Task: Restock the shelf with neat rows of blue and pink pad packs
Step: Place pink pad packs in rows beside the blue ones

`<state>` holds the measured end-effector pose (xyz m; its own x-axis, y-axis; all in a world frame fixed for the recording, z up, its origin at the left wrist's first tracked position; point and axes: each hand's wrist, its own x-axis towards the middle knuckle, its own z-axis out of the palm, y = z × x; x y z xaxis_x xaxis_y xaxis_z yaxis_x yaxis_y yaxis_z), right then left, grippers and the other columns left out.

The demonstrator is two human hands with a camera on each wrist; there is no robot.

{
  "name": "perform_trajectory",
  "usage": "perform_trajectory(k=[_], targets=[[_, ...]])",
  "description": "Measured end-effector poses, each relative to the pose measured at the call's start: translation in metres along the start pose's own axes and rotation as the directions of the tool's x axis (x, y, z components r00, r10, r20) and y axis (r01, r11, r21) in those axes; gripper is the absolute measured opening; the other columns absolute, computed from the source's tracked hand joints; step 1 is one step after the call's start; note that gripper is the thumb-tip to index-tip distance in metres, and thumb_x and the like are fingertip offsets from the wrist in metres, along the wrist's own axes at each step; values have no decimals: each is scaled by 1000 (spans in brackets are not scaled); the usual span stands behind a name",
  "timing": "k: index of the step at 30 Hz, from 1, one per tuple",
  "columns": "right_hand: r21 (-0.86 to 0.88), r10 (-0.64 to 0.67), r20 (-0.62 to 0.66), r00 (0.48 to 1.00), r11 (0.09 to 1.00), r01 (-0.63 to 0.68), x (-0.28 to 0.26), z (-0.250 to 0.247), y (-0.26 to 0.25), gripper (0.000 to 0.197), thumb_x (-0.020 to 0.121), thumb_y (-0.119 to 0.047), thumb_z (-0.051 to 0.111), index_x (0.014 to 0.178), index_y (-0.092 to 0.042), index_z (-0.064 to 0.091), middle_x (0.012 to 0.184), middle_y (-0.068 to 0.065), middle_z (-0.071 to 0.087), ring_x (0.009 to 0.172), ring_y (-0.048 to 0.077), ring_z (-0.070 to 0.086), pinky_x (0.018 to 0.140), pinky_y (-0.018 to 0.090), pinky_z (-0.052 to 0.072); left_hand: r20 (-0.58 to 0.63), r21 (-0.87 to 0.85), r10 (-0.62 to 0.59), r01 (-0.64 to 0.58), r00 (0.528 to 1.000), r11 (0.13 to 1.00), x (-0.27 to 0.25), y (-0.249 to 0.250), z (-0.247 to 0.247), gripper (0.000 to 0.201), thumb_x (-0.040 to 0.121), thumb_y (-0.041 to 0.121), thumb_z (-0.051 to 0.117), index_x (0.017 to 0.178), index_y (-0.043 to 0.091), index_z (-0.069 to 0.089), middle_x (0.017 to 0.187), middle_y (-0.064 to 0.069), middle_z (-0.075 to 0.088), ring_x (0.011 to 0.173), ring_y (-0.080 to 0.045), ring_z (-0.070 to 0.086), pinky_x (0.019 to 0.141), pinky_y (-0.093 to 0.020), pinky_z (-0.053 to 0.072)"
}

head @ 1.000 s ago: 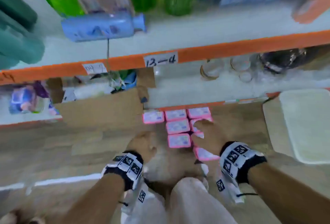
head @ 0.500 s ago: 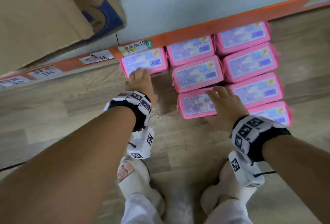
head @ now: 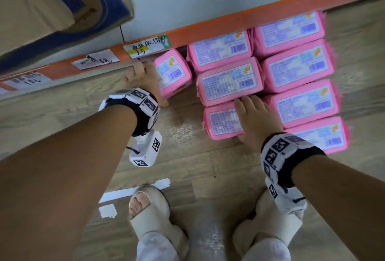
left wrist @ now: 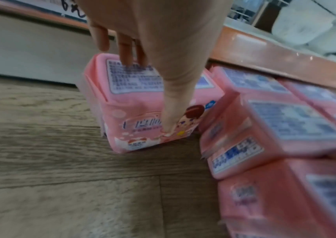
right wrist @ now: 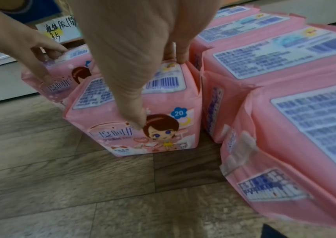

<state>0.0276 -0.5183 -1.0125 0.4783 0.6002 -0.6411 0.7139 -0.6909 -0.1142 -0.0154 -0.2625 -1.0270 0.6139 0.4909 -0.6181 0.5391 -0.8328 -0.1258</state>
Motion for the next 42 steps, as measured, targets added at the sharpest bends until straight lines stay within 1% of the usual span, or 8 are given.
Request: perform_trajectory(k=[5,8,15,18,22,31,38,42], targets=[[66,-6,14,1000,998,5,0,-1,1,66,76,-31,65,129,-12,31,124,4,42,112,25,42,93,34,35,5,-276,-150,146,989,950,-22,7,22,87,65,32,80,134,11,30,134,-20,33,124,-37,34,99,-47,35],[164,39,-17,999,986,-36,-14,-5,1,68,69,-38,71,122,-12,40,118,5,47,109,26,44,91,35,35,207,-522,-227,304,952,797,-37,8,30,95,59,25,84,132,7,27,131,-16,42,120,-36,44,96,-43,42],[286,76,-45,996,956,-60,-92,-77,-4,84,59,-41,77,129,-11,42,120,10,48,111,30,43,89,39,32,329,-799,-198,384,923,462,-145,-3,-5,90,35,31,79,117,24,42,100,4,64,93,-22,64,74,-33,54],[278,97,-73,993,958,-73,-140,-131,-5,85,58,-45,76,129,-12,42,119,11,47,110,29,43,87,39,30,278,-804,-192,337,941,489,-200,-8,-56,49,44,23,81,84,26,53,83,7,63,81,-20,63,60,-24,49],[283,78,-101,992,958,-46,-207,-223,-9,88,59,-50,73,132,-15,41,123,11,46,115,28,40,92,39,27,238,-799,-169,292,956,526,-269,-14,-148,66,48,24,82,108,13,55,104,-7,63,87,-25,60,72,-33,51],[260,-113,-230,967,950,173,-342,-437,-15,79,54,-50,75,117,-7,51,114,12,46,113,29,40,95,37,36,66,-822,-139,133,988,554,-415,-38,-366,76,29,35,72,100,13,65,100,-12,69,89,-27,66,79,-43,56],[146,-252,-508,824,917,370,-439,-605,-2,86,53,-50,73,126,-10,52,115,14,50,117,29,41,96,30,31,-253,-767,-115,-127,961,629,-508,-67,-540,68,40,31,82,102,14,58,94,-6,65,78,-20,59,65,-26,46],[93,-288,-653,701,887,451,-483,-682,-7,63,58,-33,78,109,0,60,103,15,50,103,30,45,91,35,37,-397,-778,-169,-233,902,583,-551,-71,-611,77,32,34,74,104,16,58,98,-9,67,85,-25,62,80,-34,52]])
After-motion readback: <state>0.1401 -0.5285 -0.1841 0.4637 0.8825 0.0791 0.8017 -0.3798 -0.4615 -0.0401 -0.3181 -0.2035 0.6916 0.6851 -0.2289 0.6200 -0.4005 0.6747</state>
